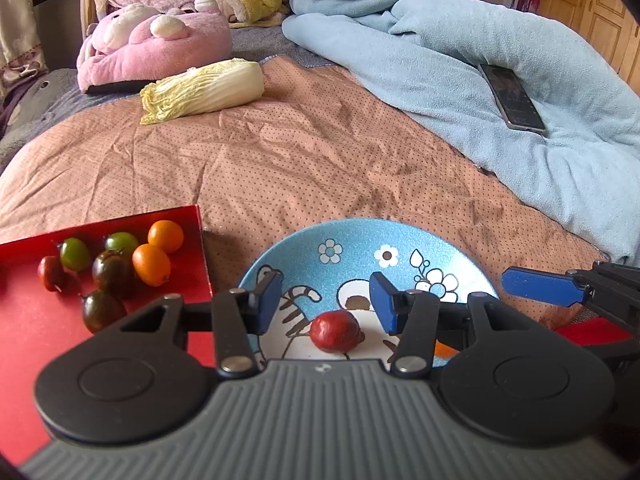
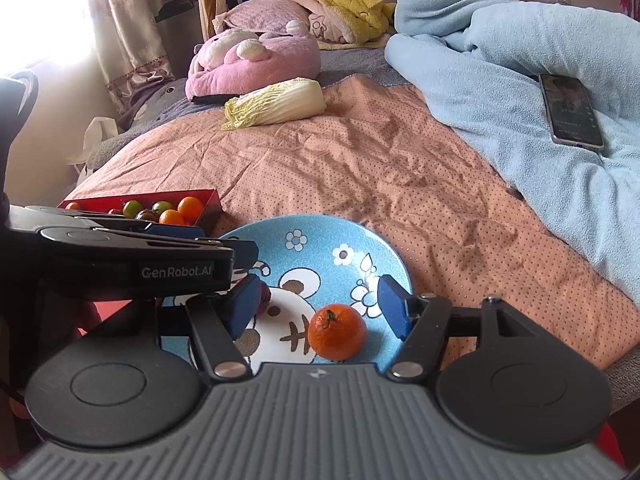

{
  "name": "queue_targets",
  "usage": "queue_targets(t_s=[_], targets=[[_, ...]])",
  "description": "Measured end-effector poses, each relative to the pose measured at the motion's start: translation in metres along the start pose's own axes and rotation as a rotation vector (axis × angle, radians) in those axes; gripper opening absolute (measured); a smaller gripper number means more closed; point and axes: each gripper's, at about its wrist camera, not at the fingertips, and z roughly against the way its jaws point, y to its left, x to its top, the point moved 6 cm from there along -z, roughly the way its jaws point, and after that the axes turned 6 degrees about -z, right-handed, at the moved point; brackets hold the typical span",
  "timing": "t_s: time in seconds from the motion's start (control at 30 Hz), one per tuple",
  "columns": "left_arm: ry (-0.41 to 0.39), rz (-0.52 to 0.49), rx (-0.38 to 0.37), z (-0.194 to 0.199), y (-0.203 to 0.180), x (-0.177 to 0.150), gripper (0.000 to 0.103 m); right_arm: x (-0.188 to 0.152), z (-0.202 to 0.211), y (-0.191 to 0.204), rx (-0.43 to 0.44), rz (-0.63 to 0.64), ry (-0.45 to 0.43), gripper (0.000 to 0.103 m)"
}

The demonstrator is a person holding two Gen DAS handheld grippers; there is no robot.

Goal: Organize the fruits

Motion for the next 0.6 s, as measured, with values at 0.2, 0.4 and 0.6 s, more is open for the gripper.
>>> queue_targets(t_s=[0.2,0.4,0.6], targets=[[-0.011,0.029,0.029,0.013,0.013,-0.003,0.052,0.003,0.011,0.007,0.015,0.007,-0.018,0.070],[-0.025,0.051,0.045,0.025,0.022,-0.006,0.052,0.005,0.020,0.017,0.033,0.020,-0.027,0.072],[-0.040,0.071,0.066,0.038,0.034,-0.010,0.052,0.006,0.026,0.030,0.053,0.040,-0.028,0.074]])
